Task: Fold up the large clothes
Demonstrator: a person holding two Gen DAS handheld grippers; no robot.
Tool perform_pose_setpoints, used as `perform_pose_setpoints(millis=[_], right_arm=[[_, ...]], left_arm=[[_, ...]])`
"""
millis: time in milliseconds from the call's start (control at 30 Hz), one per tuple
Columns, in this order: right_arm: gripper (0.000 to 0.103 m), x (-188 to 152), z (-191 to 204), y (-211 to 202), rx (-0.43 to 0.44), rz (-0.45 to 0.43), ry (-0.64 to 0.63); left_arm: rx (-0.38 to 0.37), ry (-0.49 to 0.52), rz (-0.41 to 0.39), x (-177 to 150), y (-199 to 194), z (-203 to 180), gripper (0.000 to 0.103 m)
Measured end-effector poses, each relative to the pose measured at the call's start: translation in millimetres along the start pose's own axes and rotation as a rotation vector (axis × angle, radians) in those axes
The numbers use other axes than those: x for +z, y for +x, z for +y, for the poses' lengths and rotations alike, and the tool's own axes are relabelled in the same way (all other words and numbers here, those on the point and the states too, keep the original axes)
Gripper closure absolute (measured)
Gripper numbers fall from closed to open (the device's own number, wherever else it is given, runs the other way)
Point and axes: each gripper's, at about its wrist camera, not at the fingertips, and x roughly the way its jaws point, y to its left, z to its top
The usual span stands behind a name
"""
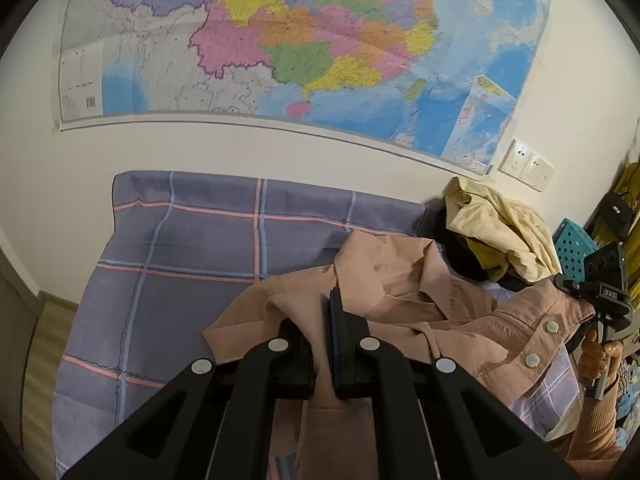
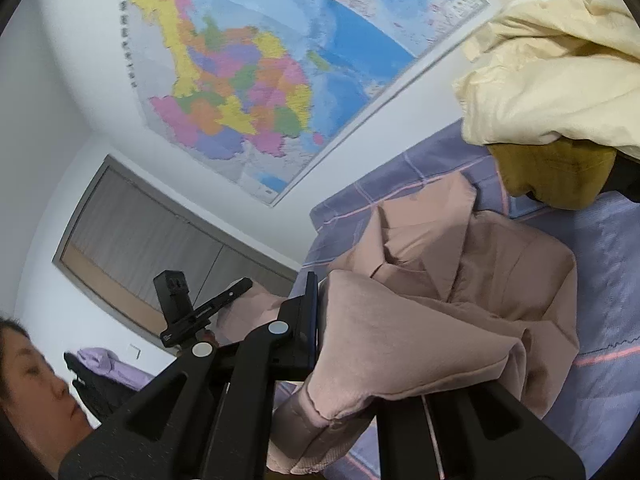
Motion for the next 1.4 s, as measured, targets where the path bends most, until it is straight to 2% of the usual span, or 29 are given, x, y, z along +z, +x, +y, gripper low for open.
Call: perform_pose_setpoints(millis=[267, 533, 633, 700, 767, 800, 867, 933, 967, 1000, 1033, 1133, 1200, 1300, 1367, 1400], right_arm=[[0.094, 14, -39, 17, -0.026, 0.016, 0.099], [0.094, 29, -60, 36, -0.04, 0.031, 0.151], [0.09, 41, -68, 46, -0.062, 0.025, 0.163], [0.079, 47, -75, 55, -0.099, 0.033, 0.182], [0.051, 50, -78, 64, -0.174, 0.049, 0.17], [0.046, 51, -78, 65, -0.196, 0.051, 0.163], [0.04, 50, -70, 63, -0.215, 0.05, 0.118], [0.031, 46, -59, 57, -0.222, 0.045, 0.065], [0.029, 44, -54, 54, -0.235, 0.044, 0.039], [0.029, 40, -42, 49, -0.272, 0.048, -0.022], [0.028, 35, -34, 48, -0.289, 0.059, -0.068], [0.028, 20, -11, 55, -0.326, 0.108, -0.205], [0.028, 9, 2, 73, -0.389, 0.159, -0.318], [0.027, -3, 3, 108, -0.471, 0.242, -0.402], [0.027, -9, 0, 131, -0.537, 0.289, -0.458], [0.027, -11, -3, 140, -0.578, 0.305, -0.482]], left_arm=[[0.015, -0.045, 0.054, 12, 32, 15, 0.098], [0.045, -0.064, 0.121, 19, 70, 23, 0.098], [0.068, -0.082, 0.141, 27, 87, 29, 0.098], [0.079, -0.123, 0.174, 32, 100, 37, 0.096], [0.091, -0.145, 0.21, 35, 112, 44, 0.095], [0.104, -0.139, 0.222, 35, 117, 46, 0.093], [0.081, -0.129, 0.229, 33, 116, 46, 0.081], [0.049, -0.109, 0.185, 30, 102, 44, 0.047], [0.055, -0.084, 0.152, 28, 94, 42, 0.042], [0.082, -0.035, 0.111, 25, 85, 37, 0.04], [0.093, 0.003, 0.108, 23, 81, 33, 0.039], [0.088, 0.089, 0.127, 14, 79, 20, 0.034], [0.113, 0.138, 0.151, 9, 88, 12, 0.033], [0.099, 0.146, 0.209, 8, 110, 6, 0.033], [0.113, 0.151, 0.238, 7, 124, 3, 0.038], [0.135, 0.154, 0.263, 8, 135, 2, 0.047]])
